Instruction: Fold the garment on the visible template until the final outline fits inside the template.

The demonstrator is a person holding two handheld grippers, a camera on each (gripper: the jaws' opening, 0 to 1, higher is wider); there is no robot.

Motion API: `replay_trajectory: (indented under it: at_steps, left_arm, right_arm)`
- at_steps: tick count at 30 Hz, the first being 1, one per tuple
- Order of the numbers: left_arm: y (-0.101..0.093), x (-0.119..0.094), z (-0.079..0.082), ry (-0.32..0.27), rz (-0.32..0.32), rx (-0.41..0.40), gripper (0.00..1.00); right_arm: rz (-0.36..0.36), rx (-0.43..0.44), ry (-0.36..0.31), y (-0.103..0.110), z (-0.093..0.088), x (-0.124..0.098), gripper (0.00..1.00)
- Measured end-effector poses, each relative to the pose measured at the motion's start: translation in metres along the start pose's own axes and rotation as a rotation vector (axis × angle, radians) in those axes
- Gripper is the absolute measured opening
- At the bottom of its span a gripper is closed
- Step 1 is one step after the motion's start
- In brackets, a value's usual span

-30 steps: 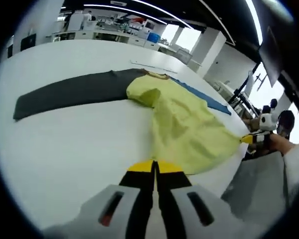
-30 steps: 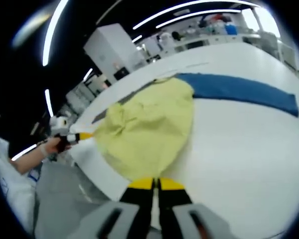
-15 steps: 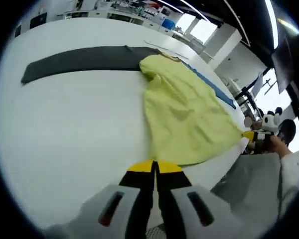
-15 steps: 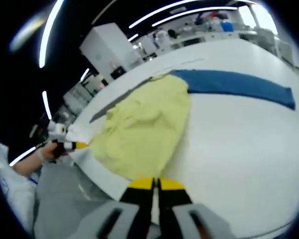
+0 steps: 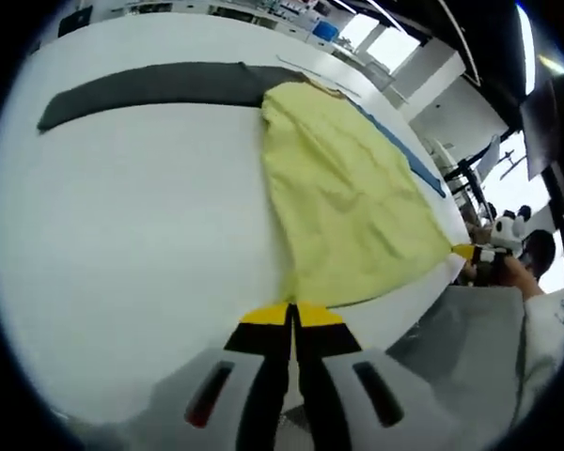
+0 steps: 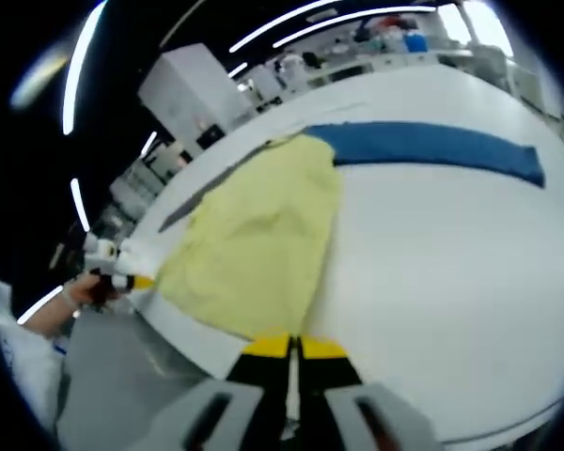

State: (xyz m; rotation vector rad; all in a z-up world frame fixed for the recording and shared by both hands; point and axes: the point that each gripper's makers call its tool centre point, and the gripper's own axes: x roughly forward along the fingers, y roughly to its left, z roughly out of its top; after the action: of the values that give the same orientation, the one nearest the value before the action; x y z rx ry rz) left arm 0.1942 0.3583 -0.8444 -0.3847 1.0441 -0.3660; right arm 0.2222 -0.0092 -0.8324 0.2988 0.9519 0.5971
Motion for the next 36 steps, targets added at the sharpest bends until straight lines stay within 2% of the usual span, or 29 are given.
replay_trajectory:
  at_steps: [4, 15, 26, 36]
  left_arm:
    - [0.000, 0.001, -0.002, 0.010, -0.002, -0.001, 0.00]
    - [-0.001, 0.000, -0.005, 0.025, 0.003, -0.002, 0.00]
    - [-0.011, -0.007, -0.010, 0.021, -0.011, -0.020, 0.00]
    - [-0.009, -0.006, -0.009, 0.023, 0.001, -0.023, 0.00]
  right_arm:
    - [-0.010, 0.024, 0.006, -0.007, -0.002, 0.001, 0.00]
    - [-0.035, 0.048, 0.044, -0.009, -0.013, 0.004, 0.00]
    - [-0.050, 0.033, 0.061, -0.009, -0.015, 0.006, 0.00]
    - [-0.049, 0.028, 0.071, -0.011, -0.015, 0.006, 0.00]
